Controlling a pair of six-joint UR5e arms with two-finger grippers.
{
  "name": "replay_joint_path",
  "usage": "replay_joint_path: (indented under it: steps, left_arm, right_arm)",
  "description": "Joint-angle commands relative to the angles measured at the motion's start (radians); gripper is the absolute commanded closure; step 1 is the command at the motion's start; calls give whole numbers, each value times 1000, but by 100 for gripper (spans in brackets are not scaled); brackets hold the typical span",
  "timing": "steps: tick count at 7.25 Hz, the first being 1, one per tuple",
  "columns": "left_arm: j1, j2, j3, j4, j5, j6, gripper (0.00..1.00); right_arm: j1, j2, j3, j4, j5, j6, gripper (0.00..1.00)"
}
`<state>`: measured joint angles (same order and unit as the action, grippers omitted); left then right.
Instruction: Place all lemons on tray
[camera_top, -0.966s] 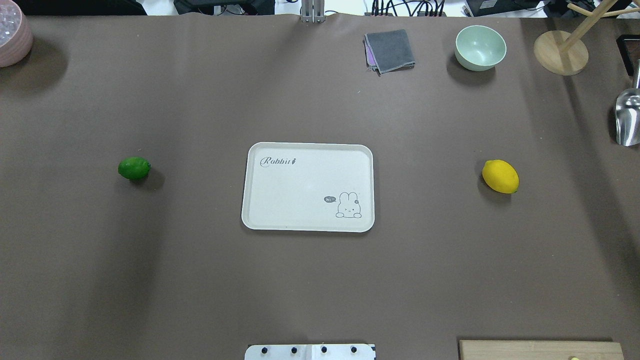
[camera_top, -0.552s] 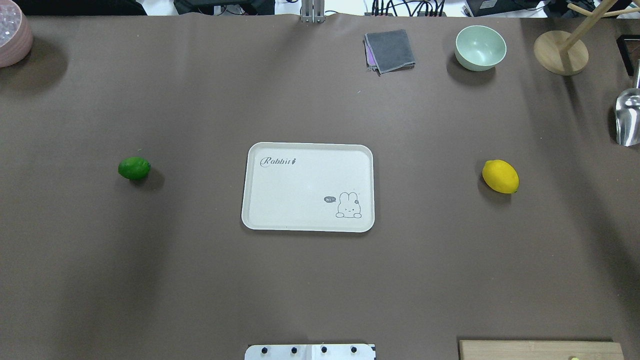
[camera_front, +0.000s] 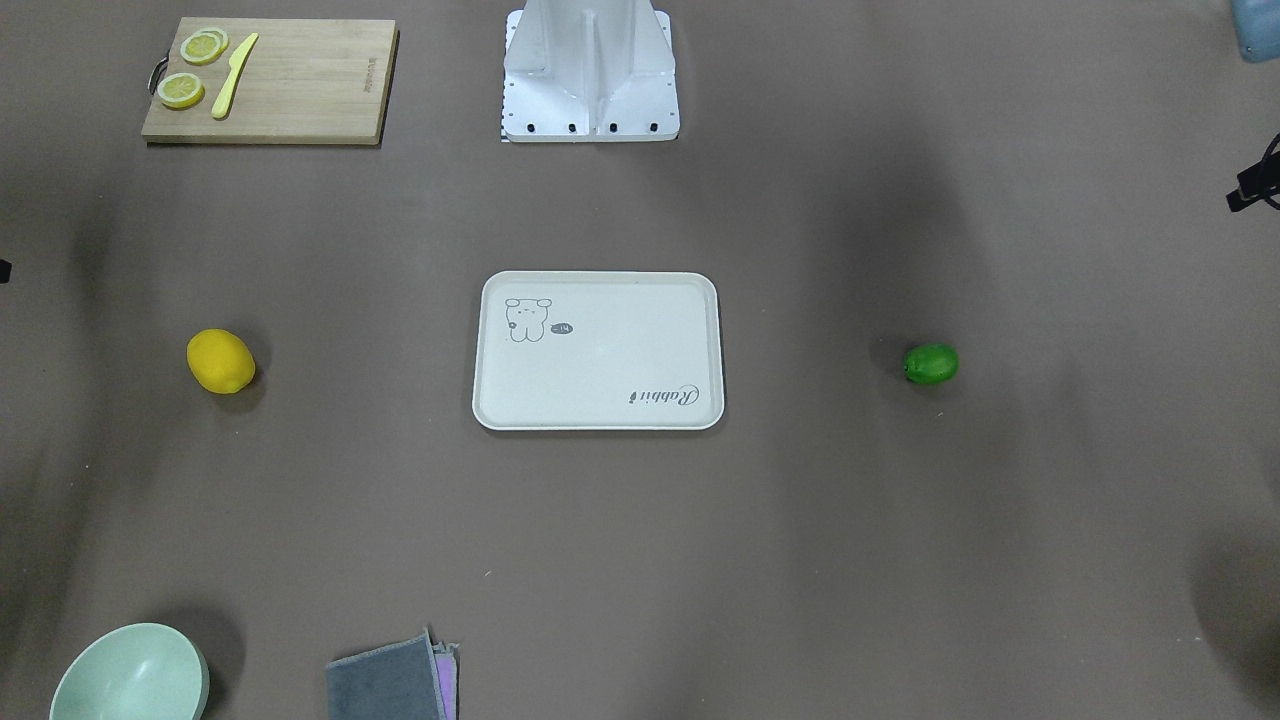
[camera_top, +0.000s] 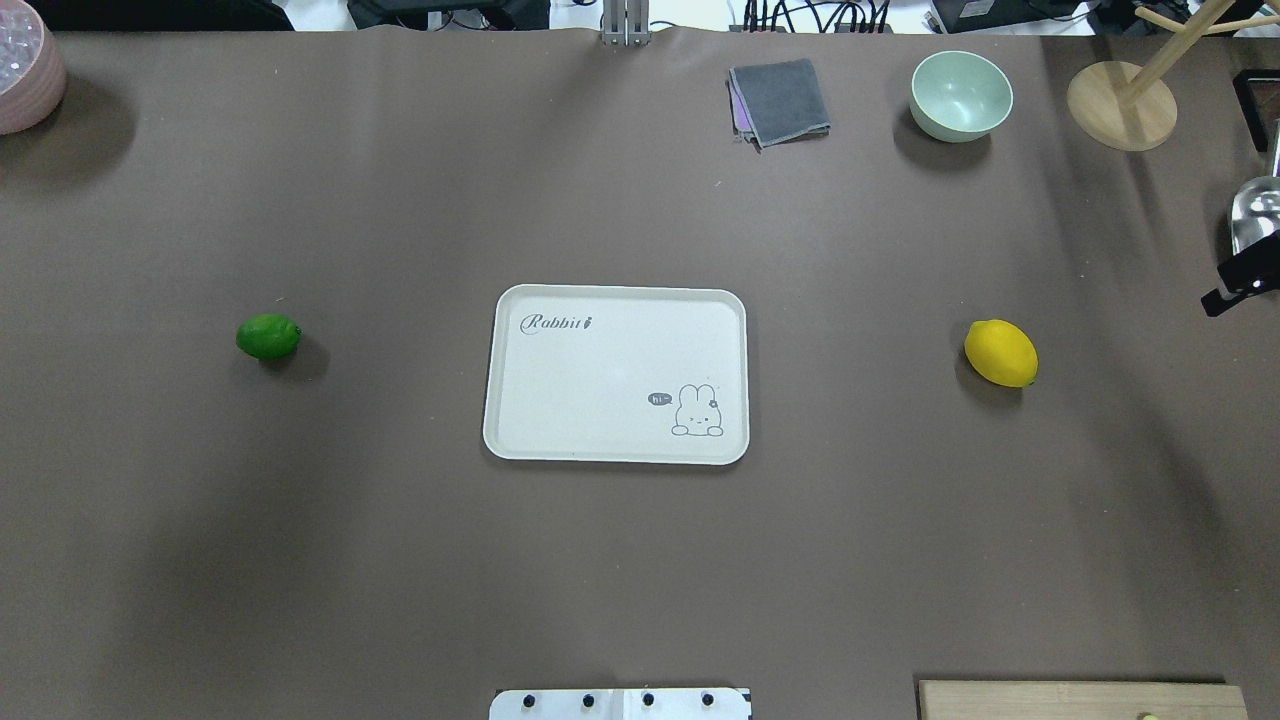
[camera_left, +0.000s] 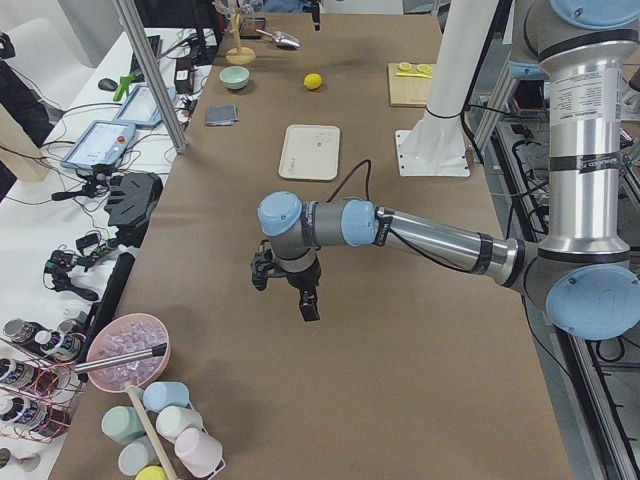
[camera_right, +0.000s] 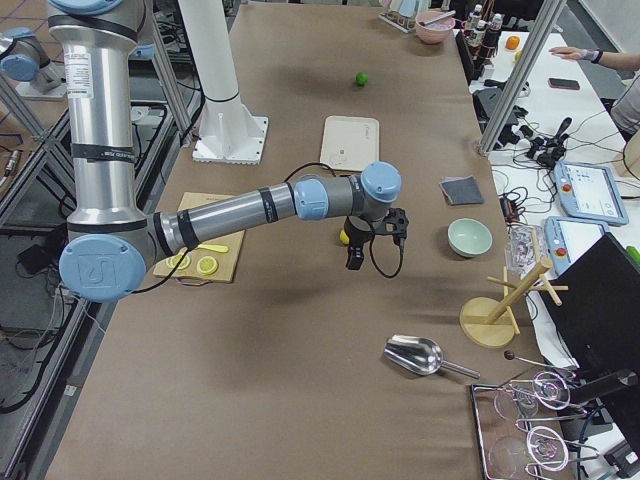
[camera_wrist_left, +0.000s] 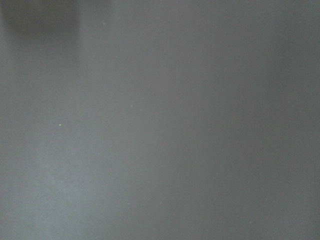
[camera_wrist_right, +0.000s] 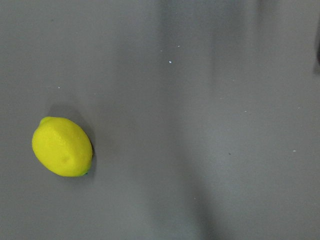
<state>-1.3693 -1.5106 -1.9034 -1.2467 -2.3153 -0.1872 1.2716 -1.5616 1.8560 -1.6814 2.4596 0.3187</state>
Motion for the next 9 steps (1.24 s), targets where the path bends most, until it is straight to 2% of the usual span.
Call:
replay_joint_path:
  steps: [1, 4, 6, 8, 9]
  left_arm:
    - [111, -87, -2, -2, -9, -153, 3]
    - [217, -229, 7, -7, -10, -339, 3]
    - [277, -255, 42, -124, -10, -455, 3]
    - [327, -307, 87, -152, -19, -521, 4]
    - [343, -350, 121, -152, -26, -522, 4]
  right_arm:
    - [-90, 21, -9, 72, -14, 80, 1]
    - [-191, 106, -15, 72, -89, 82, 1]
    - [-251, 152, -20, 72, -148, 82, 3]
    - [-273, 190, -108, 138, -151, 82, 3]
    - [-278, 192, -192, 248, -163, 82, 2]
